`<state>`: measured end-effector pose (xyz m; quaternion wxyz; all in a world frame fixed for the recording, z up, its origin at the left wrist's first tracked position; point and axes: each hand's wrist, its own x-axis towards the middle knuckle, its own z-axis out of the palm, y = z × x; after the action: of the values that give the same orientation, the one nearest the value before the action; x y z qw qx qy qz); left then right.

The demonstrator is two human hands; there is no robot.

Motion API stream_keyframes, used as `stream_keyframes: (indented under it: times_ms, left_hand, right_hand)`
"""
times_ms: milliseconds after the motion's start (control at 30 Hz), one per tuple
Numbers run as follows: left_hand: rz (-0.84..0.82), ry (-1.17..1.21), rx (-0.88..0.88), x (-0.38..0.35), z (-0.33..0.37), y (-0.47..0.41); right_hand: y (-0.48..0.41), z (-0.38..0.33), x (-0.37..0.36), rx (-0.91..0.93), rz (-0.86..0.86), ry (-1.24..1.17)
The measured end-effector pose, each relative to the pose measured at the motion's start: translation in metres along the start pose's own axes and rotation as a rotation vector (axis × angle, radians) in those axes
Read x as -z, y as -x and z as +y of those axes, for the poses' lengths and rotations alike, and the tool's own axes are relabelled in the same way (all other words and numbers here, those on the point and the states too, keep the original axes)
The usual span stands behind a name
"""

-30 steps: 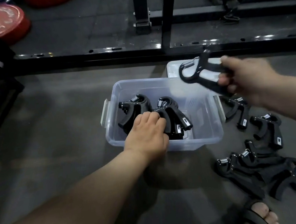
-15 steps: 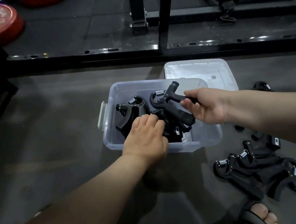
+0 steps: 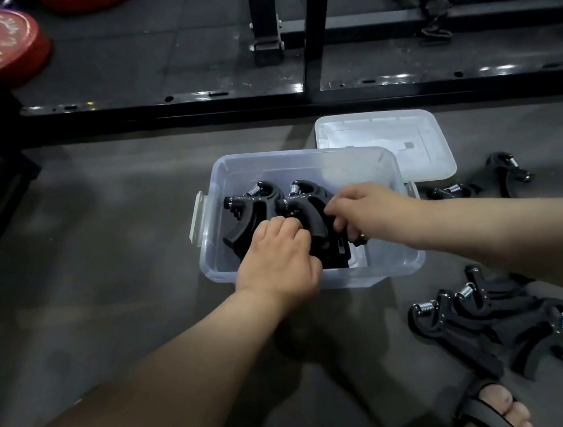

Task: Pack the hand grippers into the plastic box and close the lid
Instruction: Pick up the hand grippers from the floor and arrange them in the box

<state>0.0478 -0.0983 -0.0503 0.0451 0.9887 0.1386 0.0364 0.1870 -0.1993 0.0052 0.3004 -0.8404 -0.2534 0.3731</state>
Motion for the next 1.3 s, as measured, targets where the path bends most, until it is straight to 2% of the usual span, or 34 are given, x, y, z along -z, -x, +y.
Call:
stream_keyframes:
  times_ms: [67, 133, 200, 300, 400, 467, 567, 767, 867, 967, 1133, 1300]
  left_hand:
    - [0.001, -0.004, 0.002, 0.000, 0.000, 0.000]
    - [-0.005, -0.013, 0.000, 0.000, 0.000, 0.000]
    - [-0.006, -0.014, 0.002, -0.001, 0.000, 0.000]
    - [-0.006, -0.019, 0.005, -0.002, 0.000, 0.000]
    - [0.005, -0.006, 0.012, -0.002, -0.001, 0.000]
    - [0.003, -0.005, 0.012, -0.003, -0.001, -0.001]
    - [-0.010, 0.013, 0.015, -0.002, -0.001, -0.002]
    - [-0.007, 0.018, 0.019, -0.003, -0.001, -0.003]
    - [-0.004, 0.007, 0.012, -0.004, -0.001, -0.003]
    - [0.007, 0.013, 0.015, -0.004, 0.000, -0.003]
    - [0.023, 0.048, 0.034, -0.005, -0.001, -0.002]
    - [0.033, 0.059, 0.049, -0.003, 0.000, -0.002]
  right_hand:
    - [-0.010, 0.007, 0.011, -0.006, 0.102, 0.237]
    - [-0.015, 0.013, 0.014, -0.067, 0.017, 0.378]
    - [-0.018, 0.017, 0.011, -0.063, -0.048, 0.439]
    - [-0.021, 0.018, 0.004, 0.026, -0.005, 0.505]
    - [-0.023, 0.018, 0.002, 0.030, 0.042, 0.435]
    - [-0.023, 0.018, 0.005, 0.028, 0.138, 0.346]
    - [-0.020, 0.023, 0.009, 0.027, 0.212, 0.377]
    - [-0.021, 0.029, -0.003, -0.145, -0.026, 0.309]
    - [-0.021, 0.025, -0.006, -0.121, -0.121, 0.408]
    - [-0.023, 0.022, -0.006, -0.070, -0.111, 0.480]
    - [-0.019, 0.027, -0.001, -0.084, -0.025, 0.314]
    - [-0.016, 0.032, -0.004, -0.168, 0.074, 0.034]
